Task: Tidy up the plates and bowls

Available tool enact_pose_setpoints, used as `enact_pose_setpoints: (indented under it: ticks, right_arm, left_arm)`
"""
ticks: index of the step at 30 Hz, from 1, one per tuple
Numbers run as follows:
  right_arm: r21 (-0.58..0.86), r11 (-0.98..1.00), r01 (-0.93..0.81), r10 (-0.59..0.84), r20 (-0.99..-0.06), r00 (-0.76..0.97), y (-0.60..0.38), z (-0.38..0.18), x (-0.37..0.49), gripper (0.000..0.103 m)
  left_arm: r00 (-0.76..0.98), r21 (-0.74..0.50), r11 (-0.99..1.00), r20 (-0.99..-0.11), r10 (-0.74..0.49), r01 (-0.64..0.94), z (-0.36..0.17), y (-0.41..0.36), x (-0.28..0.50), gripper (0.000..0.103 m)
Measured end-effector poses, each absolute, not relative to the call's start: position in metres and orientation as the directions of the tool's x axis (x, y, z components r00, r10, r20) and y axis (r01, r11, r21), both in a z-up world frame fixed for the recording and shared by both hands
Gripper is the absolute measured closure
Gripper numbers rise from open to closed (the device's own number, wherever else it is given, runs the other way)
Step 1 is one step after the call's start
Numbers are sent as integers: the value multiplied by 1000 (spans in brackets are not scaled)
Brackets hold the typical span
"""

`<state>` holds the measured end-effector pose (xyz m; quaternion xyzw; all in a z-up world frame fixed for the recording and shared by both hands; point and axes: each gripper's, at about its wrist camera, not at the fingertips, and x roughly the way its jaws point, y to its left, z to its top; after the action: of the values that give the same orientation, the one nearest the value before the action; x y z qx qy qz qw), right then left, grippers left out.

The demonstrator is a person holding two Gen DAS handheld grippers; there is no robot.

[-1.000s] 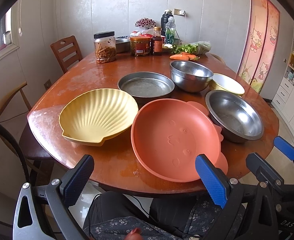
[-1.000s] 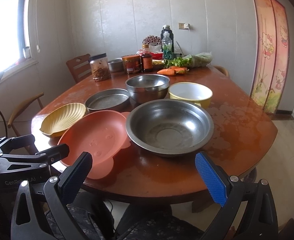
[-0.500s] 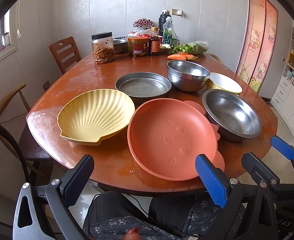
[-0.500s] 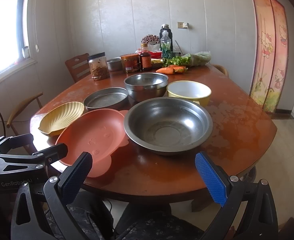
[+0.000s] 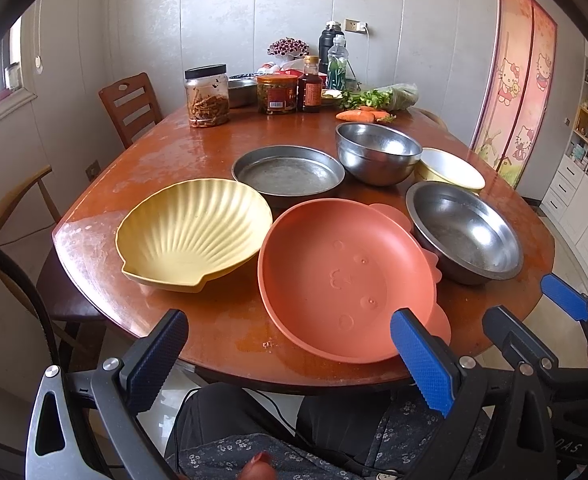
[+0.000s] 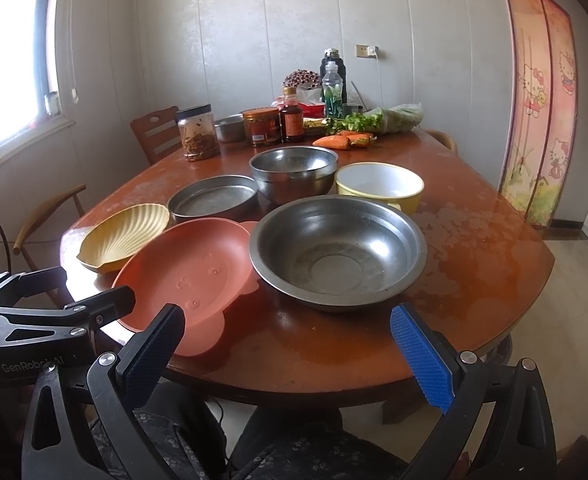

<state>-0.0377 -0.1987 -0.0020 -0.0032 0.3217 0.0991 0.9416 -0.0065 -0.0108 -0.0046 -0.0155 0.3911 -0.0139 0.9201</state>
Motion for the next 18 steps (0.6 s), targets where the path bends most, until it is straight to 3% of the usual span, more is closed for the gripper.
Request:
enact_pose_setpoints:
  ticks: [18]
  right_arm:
    - [102,968,-229,243,-601,761,-184,18,-16,0]
  left_arm:
    - [707,-99,994,-707,-33,-53,9,28,5,1]
